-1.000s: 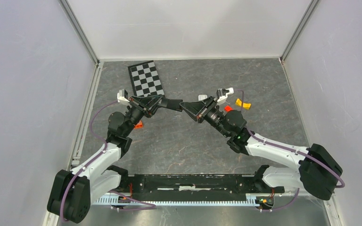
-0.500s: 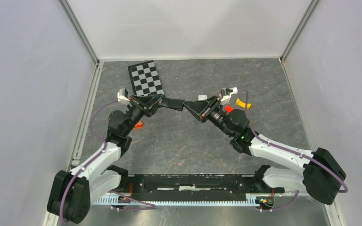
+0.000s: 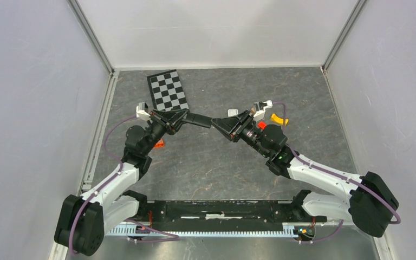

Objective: Load the batteries into the remote control
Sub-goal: Load the battery cover into the remote control.

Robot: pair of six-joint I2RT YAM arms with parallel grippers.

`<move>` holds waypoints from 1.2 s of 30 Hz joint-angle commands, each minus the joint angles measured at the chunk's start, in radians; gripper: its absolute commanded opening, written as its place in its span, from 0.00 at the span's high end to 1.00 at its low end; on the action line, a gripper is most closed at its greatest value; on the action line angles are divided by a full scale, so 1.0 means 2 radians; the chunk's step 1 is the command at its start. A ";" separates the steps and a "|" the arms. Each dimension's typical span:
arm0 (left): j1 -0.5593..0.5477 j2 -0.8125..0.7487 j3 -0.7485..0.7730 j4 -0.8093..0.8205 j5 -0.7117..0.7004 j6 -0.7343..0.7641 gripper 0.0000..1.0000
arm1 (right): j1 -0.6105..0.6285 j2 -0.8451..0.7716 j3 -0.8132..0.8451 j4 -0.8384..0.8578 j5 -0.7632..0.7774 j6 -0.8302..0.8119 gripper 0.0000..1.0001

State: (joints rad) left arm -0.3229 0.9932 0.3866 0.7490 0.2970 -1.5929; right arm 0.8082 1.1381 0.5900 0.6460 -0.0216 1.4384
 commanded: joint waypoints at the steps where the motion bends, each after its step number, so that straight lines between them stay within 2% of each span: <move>1: -0.001 0.003 0.021 0.019 0.000 -0.010 0.98 | -0.004 -0.005 0.006 -0.007 -0.009 -0.008 0.61; 8: -0.002 0.008 0.017 0.019 0.001 -0.006 0.98 | -0.008 -0.013 0.016 -0.050 -0.009 -0.036 0.49; 15: -0.002 0.011 0.018 0.021 0.011 0.002 0.98 | -0.009 -0.006 0.038 -0.075 -0.015 -0.100 0.26; 21: -0.002 0.011 0.016 0.027 0.025 0.003 0.98 | -0.010 0.021 0.057 -0.044 -0.042 -0.128 0.21; 27: -0.002 0.009 0.018 0.034 0.040 0.006 0.98 | -0.010 0.053 0.075 -0.045 -0.057 -0.135 0.28; 32: -0.002 0.013 0.022 0.040 0.049 0.010 0.98 | -0.010 0.062 0.067 -0.039 -0.061 -0.131 0.41; 36: -0.002 0.024 0.032 0.055 0.063 0.007 0.98 | -0.009 0.049 0.042 -0.041 -0.041 -0.126 0.56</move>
State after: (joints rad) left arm -0.3229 1.0271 0.3889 0.7639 0.3714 -1.5909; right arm 0.7910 1.2602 0.6971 0.5232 -0.1299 1.1923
